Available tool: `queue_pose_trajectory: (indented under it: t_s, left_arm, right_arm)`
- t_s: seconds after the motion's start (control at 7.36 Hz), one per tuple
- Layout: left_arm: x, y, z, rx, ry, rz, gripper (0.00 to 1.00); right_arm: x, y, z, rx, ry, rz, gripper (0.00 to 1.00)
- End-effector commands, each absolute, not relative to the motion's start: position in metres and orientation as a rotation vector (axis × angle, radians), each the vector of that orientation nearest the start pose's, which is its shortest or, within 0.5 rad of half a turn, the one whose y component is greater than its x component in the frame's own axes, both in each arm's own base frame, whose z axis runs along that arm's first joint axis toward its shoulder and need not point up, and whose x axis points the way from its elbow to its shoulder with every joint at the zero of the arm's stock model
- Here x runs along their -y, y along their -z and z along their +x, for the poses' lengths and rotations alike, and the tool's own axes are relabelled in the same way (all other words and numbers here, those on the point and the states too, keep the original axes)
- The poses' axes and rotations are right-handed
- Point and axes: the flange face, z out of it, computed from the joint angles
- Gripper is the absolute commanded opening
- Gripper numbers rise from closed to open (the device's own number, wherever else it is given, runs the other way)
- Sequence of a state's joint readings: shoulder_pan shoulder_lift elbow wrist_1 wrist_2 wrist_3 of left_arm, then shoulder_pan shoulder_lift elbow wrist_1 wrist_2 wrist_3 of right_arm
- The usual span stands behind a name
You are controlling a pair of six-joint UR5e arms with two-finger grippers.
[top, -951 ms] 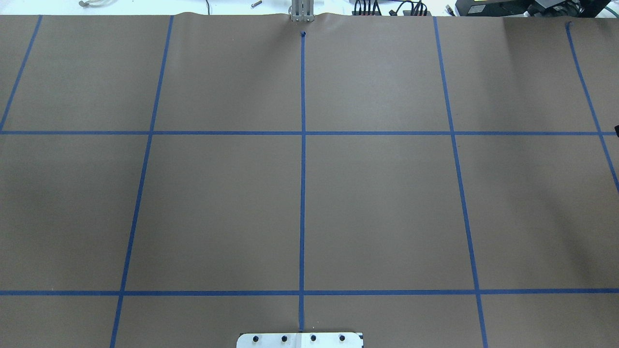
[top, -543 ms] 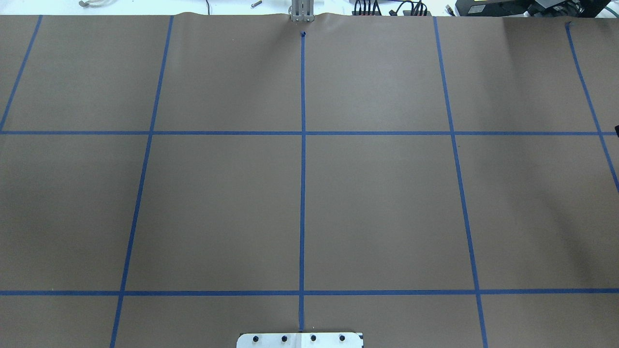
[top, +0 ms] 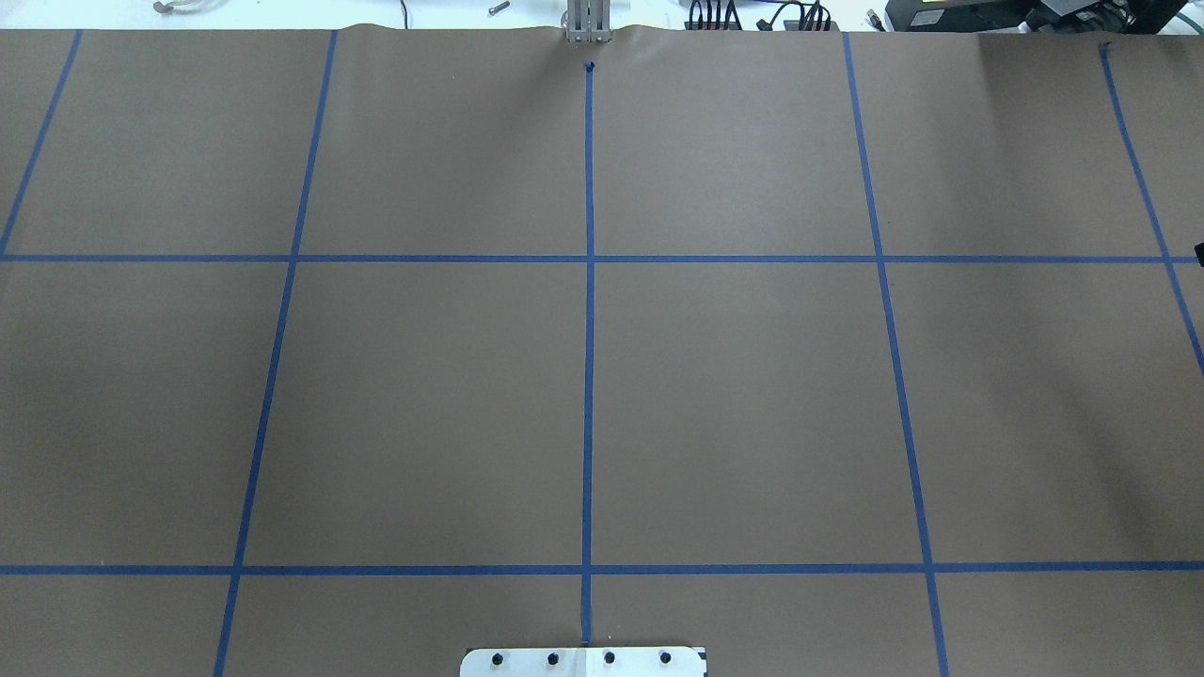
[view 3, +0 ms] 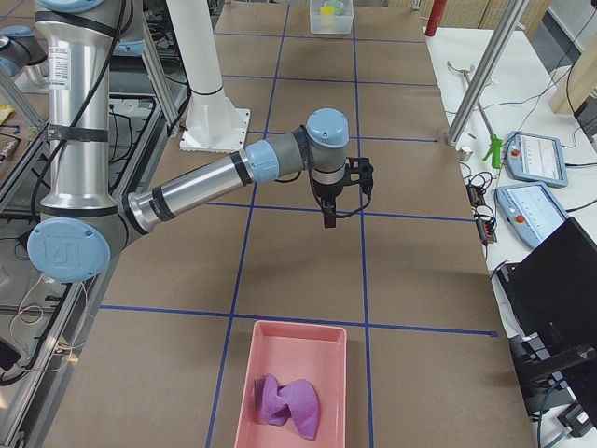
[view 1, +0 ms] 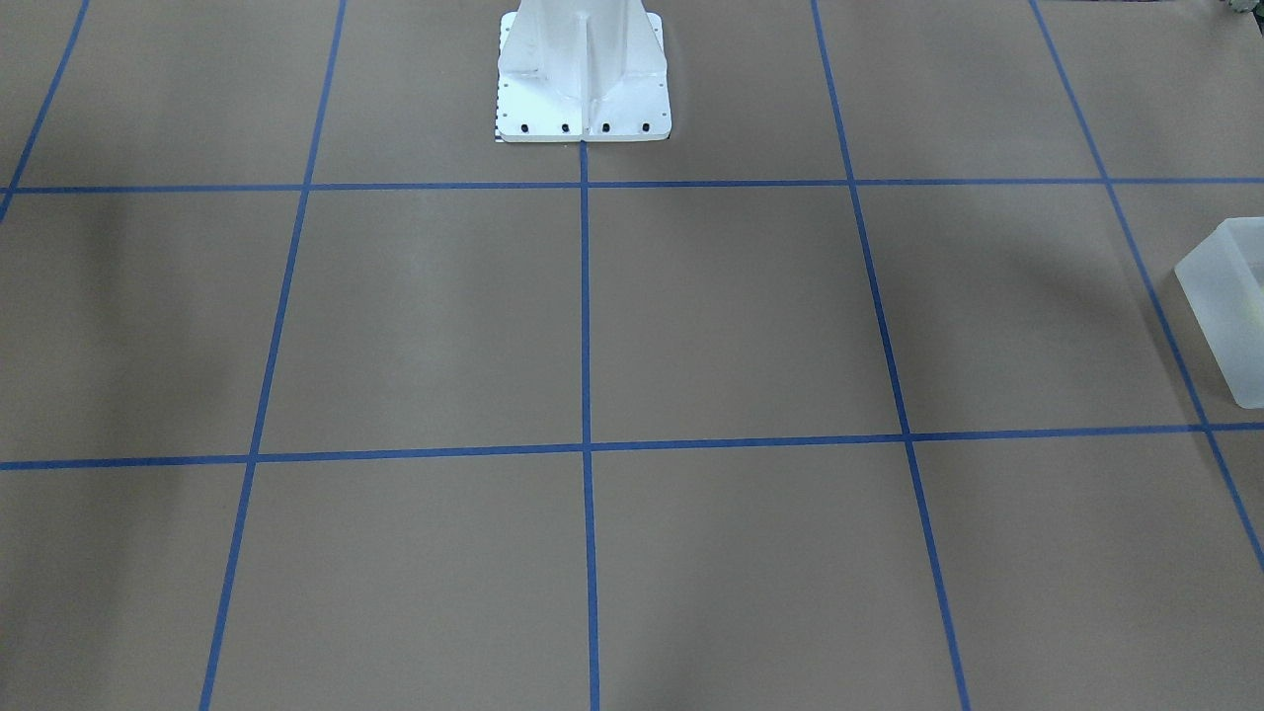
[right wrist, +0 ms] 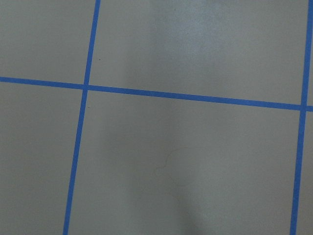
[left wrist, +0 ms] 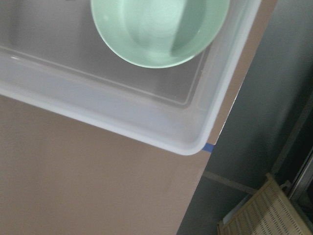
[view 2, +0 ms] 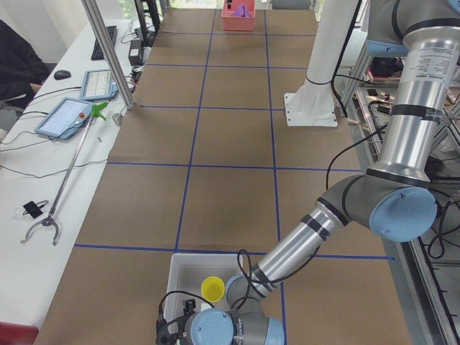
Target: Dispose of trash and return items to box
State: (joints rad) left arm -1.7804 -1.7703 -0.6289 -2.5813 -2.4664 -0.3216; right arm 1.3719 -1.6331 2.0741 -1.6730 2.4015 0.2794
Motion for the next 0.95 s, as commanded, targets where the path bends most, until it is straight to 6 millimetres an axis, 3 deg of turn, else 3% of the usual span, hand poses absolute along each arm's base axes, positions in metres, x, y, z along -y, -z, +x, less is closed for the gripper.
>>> queue_pose_trajectory:
  t_s: [0.0,0.41,0.54,0.68,0.82]
  left_arm:
    - [0.494,-0.838,-0.144,-0.943,0.295,0.263,0.99]
    - [0.541,-0.750,-0.148,-0.930,0.231,0.374,0.99]
    - [0.560,-0.708,-0.132,-0.928,0.207,0.348,0.99]
    - [0.564,-0.674,-0.123,-0.884,0.199,0.348,0.99]
    - [0.553,-0.646,-0.098,-0.858,0.164,0.336,0.99]
  right_arm:
    - [0.448,-0.450,-0.029,0.877,0.064,0.112,1.00]
    - [0.448,-0.453,-0.029,0.887,0.074,0.110,1.00]
    - [0.446,-0.459,-0.028,0.881,0.065,0.099,1.00]
    - [0.445,-0.464,-0.022,0.870,0.050,0.097,1.00]
    - [0.445,-0.465,-0.020,0.868,0.042,0.096,1.00]
